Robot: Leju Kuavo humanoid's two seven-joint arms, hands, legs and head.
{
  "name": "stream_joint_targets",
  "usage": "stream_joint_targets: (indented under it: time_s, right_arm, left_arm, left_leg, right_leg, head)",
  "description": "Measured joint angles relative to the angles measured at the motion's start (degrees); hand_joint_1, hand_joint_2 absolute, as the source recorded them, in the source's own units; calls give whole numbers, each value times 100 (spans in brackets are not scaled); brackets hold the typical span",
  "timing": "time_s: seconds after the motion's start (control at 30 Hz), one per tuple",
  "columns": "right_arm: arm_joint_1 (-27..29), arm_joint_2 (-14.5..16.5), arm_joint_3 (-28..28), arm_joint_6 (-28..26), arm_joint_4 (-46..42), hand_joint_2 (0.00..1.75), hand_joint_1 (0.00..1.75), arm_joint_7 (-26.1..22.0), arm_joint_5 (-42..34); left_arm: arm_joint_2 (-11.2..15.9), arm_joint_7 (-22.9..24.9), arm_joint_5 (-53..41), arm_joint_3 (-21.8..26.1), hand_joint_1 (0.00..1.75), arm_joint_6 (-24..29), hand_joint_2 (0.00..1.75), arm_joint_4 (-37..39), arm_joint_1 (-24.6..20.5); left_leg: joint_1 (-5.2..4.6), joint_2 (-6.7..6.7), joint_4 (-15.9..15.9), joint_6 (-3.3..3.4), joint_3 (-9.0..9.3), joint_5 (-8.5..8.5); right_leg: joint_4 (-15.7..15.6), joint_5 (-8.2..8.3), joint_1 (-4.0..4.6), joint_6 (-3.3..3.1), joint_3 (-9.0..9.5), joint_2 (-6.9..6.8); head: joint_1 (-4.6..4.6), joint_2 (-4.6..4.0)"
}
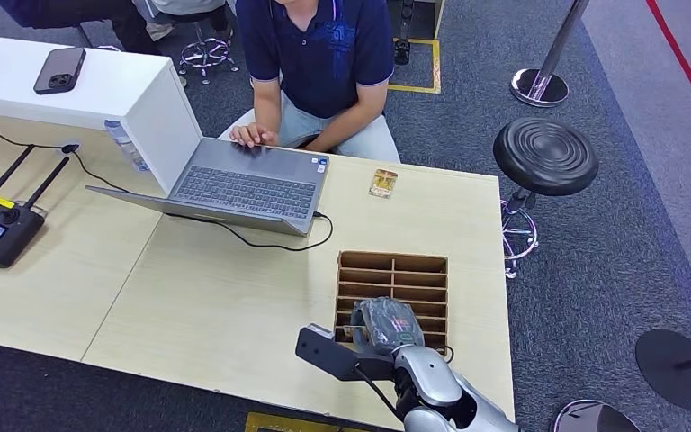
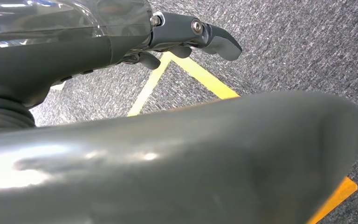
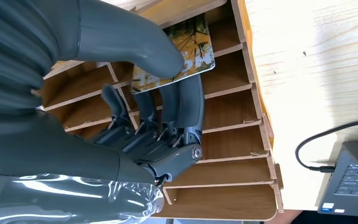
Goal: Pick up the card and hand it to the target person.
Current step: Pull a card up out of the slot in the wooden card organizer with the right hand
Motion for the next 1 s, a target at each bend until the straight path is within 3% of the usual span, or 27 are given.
stream_joint_targets:
  time_s: [0.1,0.37,0.73,1.0]
  right_arm:
    - [1,-4,3,7,-1,175,174,0,0]
    - [18,-4,-61,-93,-49,175,175,-53,-32]
    - [-390,62,-506,-1845,-433,175,175,-997,551]
    - [-1233,465,-595,-2668,578,175,175,-1584,1148]
  left_arm:
    - [-1,-9,14,15,0,10,0,0,-1]
    - [14,-76,-29,-17,0,205,0,16,-13]
    - [-45,-140,-4,12,0,155,0,-17,-2]
    - [-93,-123,-161,-171,0,57,0,-24,-5]
  left_leg:
    - [0,-2,3,0,-3,-1]
    - [0,-3,4,0,-4,-1]
    - [-4,2,15,0,-15,-4]
    - [-6,15,13,0,-12,-2]
  right_leg:
    - [3,-2,-1,2,-2,-2]
    - [5,-2,-1,2,-3,-3]
    - [18,-4,-5,4,-17,2]
    - [19,0,-6,4,-19,15]
  head:
    - [0,0]
    - [0,0]
    - [0,0]
    - [0,0]
